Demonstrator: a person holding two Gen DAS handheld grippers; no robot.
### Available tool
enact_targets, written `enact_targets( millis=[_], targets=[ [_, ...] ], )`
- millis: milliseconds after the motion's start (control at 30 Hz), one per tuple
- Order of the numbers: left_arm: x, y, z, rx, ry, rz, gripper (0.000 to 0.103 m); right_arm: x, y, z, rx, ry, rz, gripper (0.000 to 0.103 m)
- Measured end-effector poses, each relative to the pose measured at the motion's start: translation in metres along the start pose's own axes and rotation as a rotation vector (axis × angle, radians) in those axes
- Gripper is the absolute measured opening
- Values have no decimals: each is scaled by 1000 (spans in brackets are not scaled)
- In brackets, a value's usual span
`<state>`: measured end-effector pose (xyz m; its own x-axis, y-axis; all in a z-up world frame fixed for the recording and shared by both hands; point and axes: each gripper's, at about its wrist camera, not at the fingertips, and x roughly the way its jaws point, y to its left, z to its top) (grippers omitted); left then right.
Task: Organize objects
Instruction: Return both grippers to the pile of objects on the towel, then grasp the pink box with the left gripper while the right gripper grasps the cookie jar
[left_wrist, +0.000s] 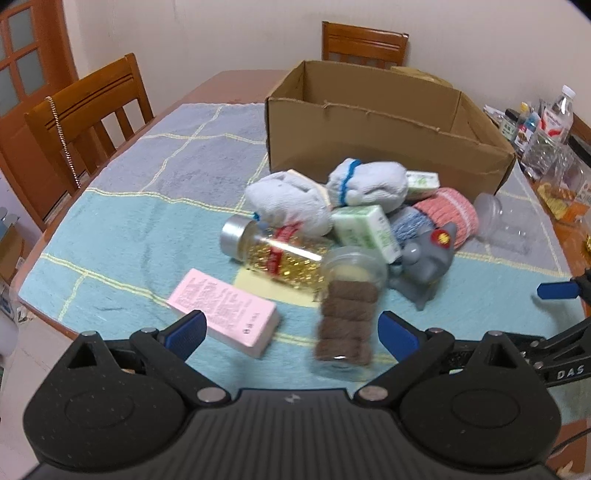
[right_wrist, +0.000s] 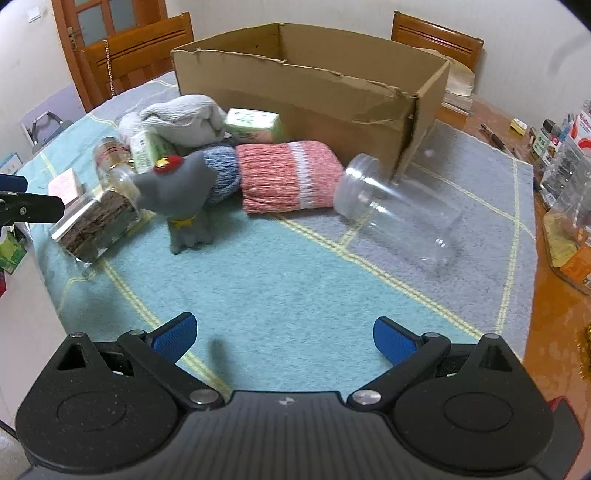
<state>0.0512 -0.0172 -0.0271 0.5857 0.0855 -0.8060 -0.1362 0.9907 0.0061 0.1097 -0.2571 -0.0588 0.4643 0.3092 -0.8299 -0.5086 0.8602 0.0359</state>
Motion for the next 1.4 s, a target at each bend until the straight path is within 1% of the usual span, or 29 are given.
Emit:
enact_targets(
  millis=[133,267,367,467,667,833,1100,1233,1300,1400],
  targets=[
    [2,22,1,52,15,-17,99,2,15,2,18,-1,17,103],
    [5,43,-1,107,24,-47,99,6,38,7,14,5,56,103],
    [9,57,-3,152,39,-82,99,5,59,11,-25,0,91,103],
    [16,66,-6,202,40,-99,99,9,78,15,-72,4,121,103],
    [36,73,-4,246,52,-146,99,20,107,24,-166,22,104,103],
    [50,74,-4,288,55,-149,99,21,124,33,-189,17,189,103],
    [56,80,0,294,47,-160,99,24,155,42,-201,43,367,103],
    [57,82,1,288,45,-161,99,26,163,46,-184,55,422,103],
    [57,82,1,280,42,-161,99,25,166,47,-196,54,400,103],
    [57,82,2,275,31,-164,99,21,162,47,-216,55,341,103]
  ],
)
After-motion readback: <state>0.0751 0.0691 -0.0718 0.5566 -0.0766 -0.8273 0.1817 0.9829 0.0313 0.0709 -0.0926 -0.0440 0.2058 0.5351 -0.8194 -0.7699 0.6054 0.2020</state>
